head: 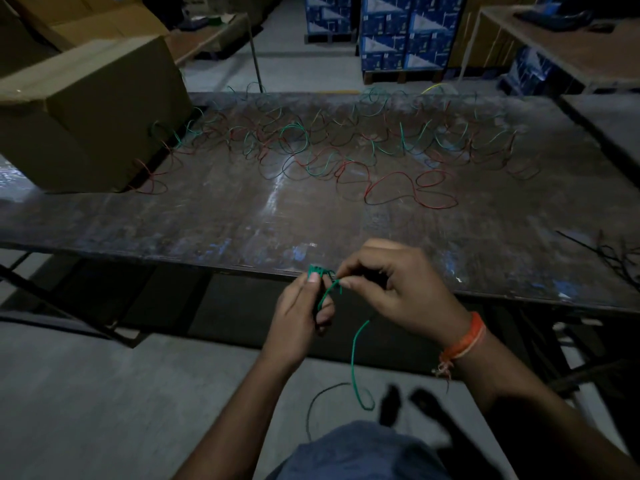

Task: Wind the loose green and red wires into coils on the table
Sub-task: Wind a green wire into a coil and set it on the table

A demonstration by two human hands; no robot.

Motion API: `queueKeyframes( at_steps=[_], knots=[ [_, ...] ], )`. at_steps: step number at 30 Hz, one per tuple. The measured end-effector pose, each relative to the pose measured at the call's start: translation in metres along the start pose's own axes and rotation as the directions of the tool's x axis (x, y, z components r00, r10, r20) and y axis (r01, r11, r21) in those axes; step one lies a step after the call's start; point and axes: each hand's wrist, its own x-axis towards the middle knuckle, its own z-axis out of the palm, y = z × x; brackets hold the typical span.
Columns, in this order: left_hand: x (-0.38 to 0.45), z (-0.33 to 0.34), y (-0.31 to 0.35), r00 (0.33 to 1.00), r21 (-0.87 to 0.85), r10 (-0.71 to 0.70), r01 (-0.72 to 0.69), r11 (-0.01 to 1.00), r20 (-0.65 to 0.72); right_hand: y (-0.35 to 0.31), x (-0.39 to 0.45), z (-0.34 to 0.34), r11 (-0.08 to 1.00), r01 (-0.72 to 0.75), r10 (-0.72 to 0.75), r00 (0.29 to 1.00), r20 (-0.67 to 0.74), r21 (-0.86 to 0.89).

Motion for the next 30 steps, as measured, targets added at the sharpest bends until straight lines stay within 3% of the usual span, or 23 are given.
queueKeyframes(
  at_steps=[8, 12, 15, 18, 23, 30],
  knots=[
    [-0.002, 0.000, 0.010, 0.983, -0.123, -0.140, 0.154, 0.980, 0.121, 0.028, 0.001, 0.018, 0.977, -0.153, 0.174, 0.974, -0.145, 0.147],
    [-0.003, 0.009, 0.010, 0.958, -0.404, -0.142, 0.236, 0.884, 0.250, 0.039, -0.006, 0.035, 0.951, -0.258, 0.278, 0.954, -0.109, 0.169],
    [-0.003, 0.016, 0.007, 0.952, -0.495, -0.122, 0.253, 0.831, 0.281, 0.036, -0.014, 0.050, 0.876, -0.392, 0.428, 0.901, -0.078, 0.281],
    [-0.002, 0.021, 0.005, 0.939, -0.571, -0.125, 0.298, 0.765, 0.322, 0.032, -0.017, 0.058, 0.812, -0.472, 0.540, 0.831, -0.133, 0.344],
    [-0.003, 0.026, 0.006, 0.907, -0.630, -0.154, 0.387, 0.673, 0.393, 0.034, -0.016, 0.059, 0.799, -0.473, 0.560, 0.809, -0.176, 0.372],
    [-0.005, 0.023, 0.011, 0.861, -0.619, -0.204, 0.483, 0.619, 0.467, 0.044, -0.018, 0.058, 0.846, -0.447, 0.502, 0.851, -0.152, 0.292]
  ],
)
